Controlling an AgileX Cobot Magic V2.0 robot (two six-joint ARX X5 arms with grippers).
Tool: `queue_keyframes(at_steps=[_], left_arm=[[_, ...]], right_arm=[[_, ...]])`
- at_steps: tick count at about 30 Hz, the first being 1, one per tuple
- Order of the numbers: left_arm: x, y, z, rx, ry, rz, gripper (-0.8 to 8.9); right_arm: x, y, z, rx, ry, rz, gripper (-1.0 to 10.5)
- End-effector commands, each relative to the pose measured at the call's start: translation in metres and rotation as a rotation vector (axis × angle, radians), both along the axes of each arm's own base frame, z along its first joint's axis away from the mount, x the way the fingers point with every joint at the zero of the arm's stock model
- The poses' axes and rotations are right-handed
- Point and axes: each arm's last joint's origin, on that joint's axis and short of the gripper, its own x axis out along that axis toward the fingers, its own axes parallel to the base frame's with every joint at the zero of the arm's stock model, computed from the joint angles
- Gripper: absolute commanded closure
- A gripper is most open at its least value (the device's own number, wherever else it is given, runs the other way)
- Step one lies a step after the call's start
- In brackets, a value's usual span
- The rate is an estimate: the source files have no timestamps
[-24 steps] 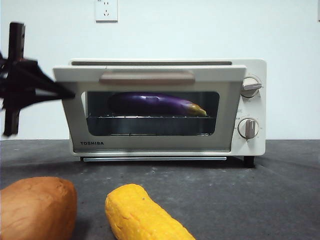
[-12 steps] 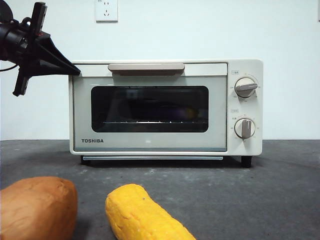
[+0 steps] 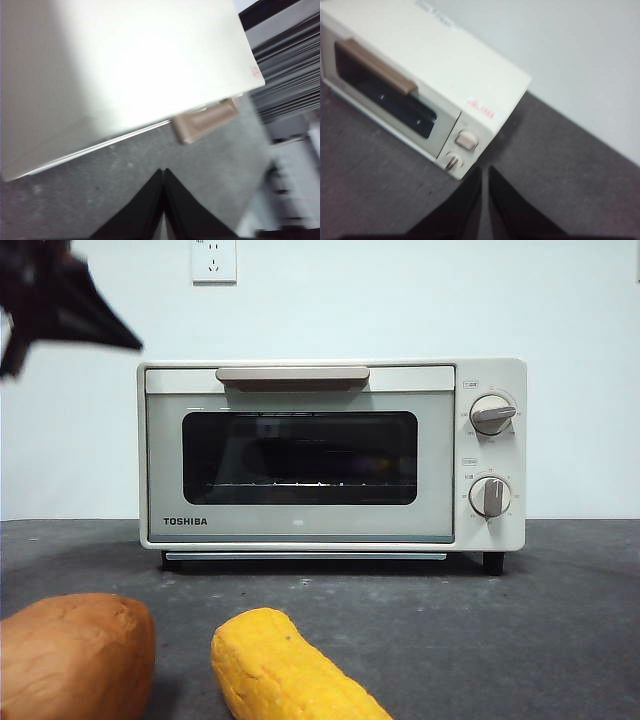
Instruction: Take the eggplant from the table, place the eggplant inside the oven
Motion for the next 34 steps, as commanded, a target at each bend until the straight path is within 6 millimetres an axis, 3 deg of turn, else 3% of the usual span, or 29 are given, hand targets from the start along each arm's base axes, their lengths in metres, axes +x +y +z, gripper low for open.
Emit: queue_keyframes(at_steps=[1, 7, 12, 15, 24, 28, 34], left_arm=[[-0.025, -0.008, 0.035, 0.142, -0.184, 0.032, 8.07], [-0.086, -0.029, 0.081, 0.304, -0.441, 0.127, 8.07], [-0.123, -0.04, 0.089, 0.367, -0.547, 0.183, 8.07], [-0.136, -0.046, 0.072, 0.367, -0.573, 0.215, 8.07], [-0.156, -0.049, -0.014, 0.374, -0.552, 0.308, 8.07], [-0.157, -0.048, -0.026, 0.379, -0.498, 0.308, 8.07], [-0.155, -0.049, -0.028, 0.384, -0.49, 0.306, 8.06]], right_arm=[[0.003, 0.001, 0.002, 0.054, 0.035, 0.016, 9.4], [0.017, 0.003, -0.004, 0.146, 0.103, 0.054, 9.4], [0.041, 0.015, -0.035, 0.213, 0.114, 0.056, 9.4], [0.052, 0.019, -0.062, 0.248, 0.127, 0.073, 9.4], [0.075, 0.016, -0.132, 0.327, 0.026, 0.047, 9.4], [0.08, 0.012, -0.142, 0.317, 0.005, -0.01, 9.4], [0.081, 0.013, -0.141, 0.314, -0.015, -0.007, 9.4]])
